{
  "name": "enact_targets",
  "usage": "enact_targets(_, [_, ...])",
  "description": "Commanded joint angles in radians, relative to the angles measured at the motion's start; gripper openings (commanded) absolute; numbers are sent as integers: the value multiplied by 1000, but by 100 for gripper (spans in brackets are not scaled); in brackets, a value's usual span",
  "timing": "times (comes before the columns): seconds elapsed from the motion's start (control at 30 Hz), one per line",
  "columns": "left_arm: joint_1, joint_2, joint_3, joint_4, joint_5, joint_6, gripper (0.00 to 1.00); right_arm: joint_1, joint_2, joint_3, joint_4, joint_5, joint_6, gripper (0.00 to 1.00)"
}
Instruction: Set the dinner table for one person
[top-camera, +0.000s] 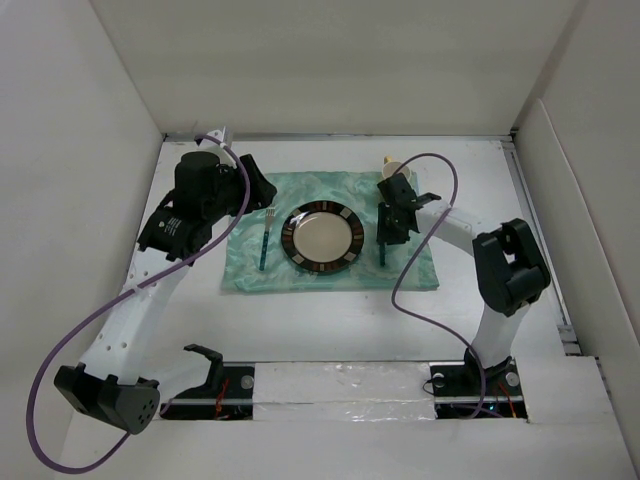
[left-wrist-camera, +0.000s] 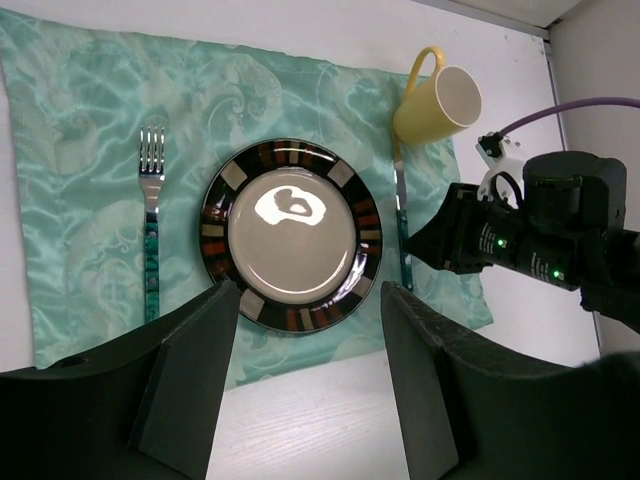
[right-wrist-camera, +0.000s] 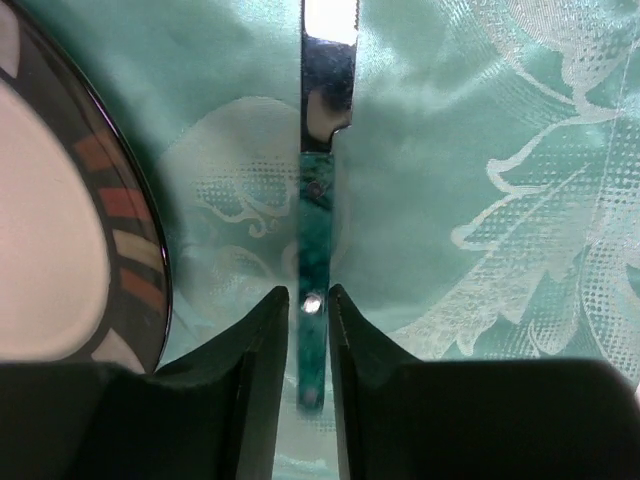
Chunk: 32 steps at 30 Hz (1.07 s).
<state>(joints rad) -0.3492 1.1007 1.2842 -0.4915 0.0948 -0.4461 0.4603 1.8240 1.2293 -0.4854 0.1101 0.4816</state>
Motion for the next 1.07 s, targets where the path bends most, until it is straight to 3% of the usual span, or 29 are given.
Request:
enact_targets(0.0, [3,-7,13,5,-21,17,56,12,-11,18,7,26,9,36])
enact_targets(0.07, [3,-1,30,4,-33,20,55,32,-44,27,-8,40,-1,41])
enact_targets(0.1, [3,2,35,1,-38,20,55,32,-61,30,-33,48,-6,51])
enact_targets(0.23, [3,13,102,-15,-67,27,56,52,-190,59,-134,62,-31,65])
enact_targets(0.4, [3,28,196,-39,-84,27,59,63,-432,223,-297,42,-67,70])
enact_targets(0.5, [3,45,283,-38,-86,27,59,23,-546,350,-274,72,-74,70])
enact_targets(0.57, [3,47,377,-38,-145,27,59,-15,-632,409,-251,83,-81,100])
enact_targets(0.67, [3,31,478,-22,-213,26,65,-84,-727,506,-222,175,-54,100])
enact_targets(0.8, [3,-50,509,4,-286,40,69,-156,-891,412,-49,218,-40,100])
enact_targets(1.03, [3,-180,324,59,-383,47,72,-201,-913,285,-88,137,0,100])
